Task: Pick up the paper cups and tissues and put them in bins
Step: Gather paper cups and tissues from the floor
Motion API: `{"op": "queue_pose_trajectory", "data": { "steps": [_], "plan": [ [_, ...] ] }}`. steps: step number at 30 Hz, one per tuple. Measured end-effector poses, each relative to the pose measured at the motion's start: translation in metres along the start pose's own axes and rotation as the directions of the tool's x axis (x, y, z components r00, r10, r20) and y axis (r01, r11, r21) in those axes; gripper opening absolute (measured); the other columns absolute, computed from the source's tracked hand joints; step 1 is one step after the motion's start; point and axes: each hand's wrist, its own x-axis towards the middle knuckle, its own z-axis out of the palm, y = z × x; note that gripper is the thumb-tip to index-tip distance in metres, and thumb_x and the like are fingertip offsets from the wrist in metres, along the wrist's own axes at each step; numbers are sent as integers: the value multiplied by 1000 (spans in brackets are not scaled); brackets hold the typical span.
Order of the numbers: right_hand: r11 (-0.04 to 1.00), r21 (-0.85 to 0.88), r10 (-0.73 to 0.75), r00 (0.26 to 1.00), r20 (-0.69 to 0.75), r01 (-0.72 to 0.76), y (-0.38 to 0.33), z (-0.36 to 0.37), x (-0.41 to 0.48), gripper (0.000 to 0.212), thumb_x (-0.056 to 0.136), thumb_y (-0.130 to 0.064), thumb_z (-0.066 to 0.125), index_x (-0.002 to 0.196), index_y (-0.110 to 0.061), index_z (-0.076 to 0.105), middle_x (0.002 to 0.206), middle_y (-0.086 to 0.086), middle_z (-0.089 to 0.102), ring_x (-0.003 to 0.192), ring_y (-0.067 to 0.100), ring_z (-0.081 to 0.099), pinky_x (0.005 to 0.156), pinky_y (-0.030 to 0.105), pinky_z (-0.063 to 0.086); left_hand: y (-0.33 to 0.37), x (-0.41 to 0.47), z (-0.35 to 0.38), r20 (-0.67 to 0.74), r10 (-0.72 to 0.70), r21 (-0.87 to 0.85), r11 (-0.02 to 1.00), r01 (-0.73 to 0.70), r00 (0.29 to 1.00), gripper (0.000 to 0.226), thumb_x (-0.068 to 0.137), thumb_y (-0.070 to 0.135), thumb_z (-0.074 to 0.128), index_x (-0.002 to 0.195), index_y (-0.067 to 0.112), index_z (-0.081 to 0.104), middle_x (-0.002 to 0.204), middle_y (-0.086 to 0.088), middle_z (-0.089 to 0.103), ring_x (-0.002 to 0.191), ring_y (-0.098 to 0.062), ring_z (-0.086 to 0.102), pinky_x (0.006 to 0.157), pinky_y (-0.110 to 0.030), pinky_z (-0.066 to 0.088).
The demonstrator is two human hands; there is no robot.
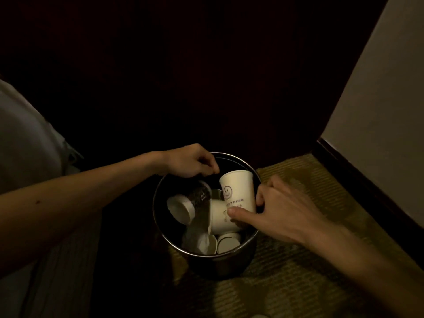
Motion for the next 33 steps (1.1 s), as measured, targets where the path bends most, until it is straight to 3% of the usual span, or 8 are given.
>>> {"op": "queue_pose_trajectory", "data": {
  "steps": [3,8,13,16,20,24,28,33],
  "plan": [
    [982,185,-39,998,-47,47,8,-13,-21,72,61,-96,27,101,-40,49,108,-17,42,94,3,49,72,27,43,27,-9,-17,-32,13,11,1000,-13,999,16,93,30,65,85,17,69,62,12,62,57,-1,59,54,-17,46],
    [913,405,83,954,-289,43,39,-55,-103,48,68,-84,40,83,-39,47,76,-13,57,68,2,54,52,25,44,160,-23,-26,-16,363,73,930,-361,932,33,89,35,68,63,17,59,47,11,46,44,-2,40,45,-13,32],
    [935,305,258,939,-228,-183,94,-90,-247,52,68,-83,41,108,-51,35,91,-21,53,75,2,55,59,17,40,340,-50,23,172,761,379,536,-754,626,39,86,54,61,67,20,60,52,12,57,50,-1,53,44,-10,35],
    [907,190,398,912,-99,-375,120,-100,-338,53,76,-78,46,117,-51,27,102,-19,55,93,-1,54,74,17,45,418,-70,91,287,870,367,287,-885,401,40,85,61,55,69,25,59,64,14,61,62,1,57,48,-15,38],
    [738,354,644,757,-111,-575,140,-72,-476,43,79,-68,53,110,-39,44,90,-13,58,81,5,56,72,27,48,494,-105,229,446,881,173,91,-981,160,29,87,60,53,82,31,57,68,16,56,66,2,52,50,-21,32],
    [561,404,811,578,-91,-723,145,4,-604,48,75,-76,50,107,-43,38,86,-18,49,79,-5,49,66,14,38,537,-139,382,651,759,135,-93,-987,17,27,91,57,52,85,31,54,72,14,48,69,-5,49,56,-24,37],
    [313,483,942,331,-50,-818,148,96,-708,43,82,-69,53,107,-35,43,87,-23,44,77,-5,47,66,15,41,555,-172,521,786,618,110,-192,-975,-33,25,94,45,49,77,27,46,71,13,44,80,-19,60,63,-30,44],
    [55,511,998,69,7,-858,156,200,-796,40,88,-58,53,115,-30,46,100,-15,46,89,2,48,69,15,36,560,-215,661,842,537,89,-214,-973,-41,24,95,41,45,96,21,58,99,-4,64,97,-27,64,71,-34,45]
  ]
}}
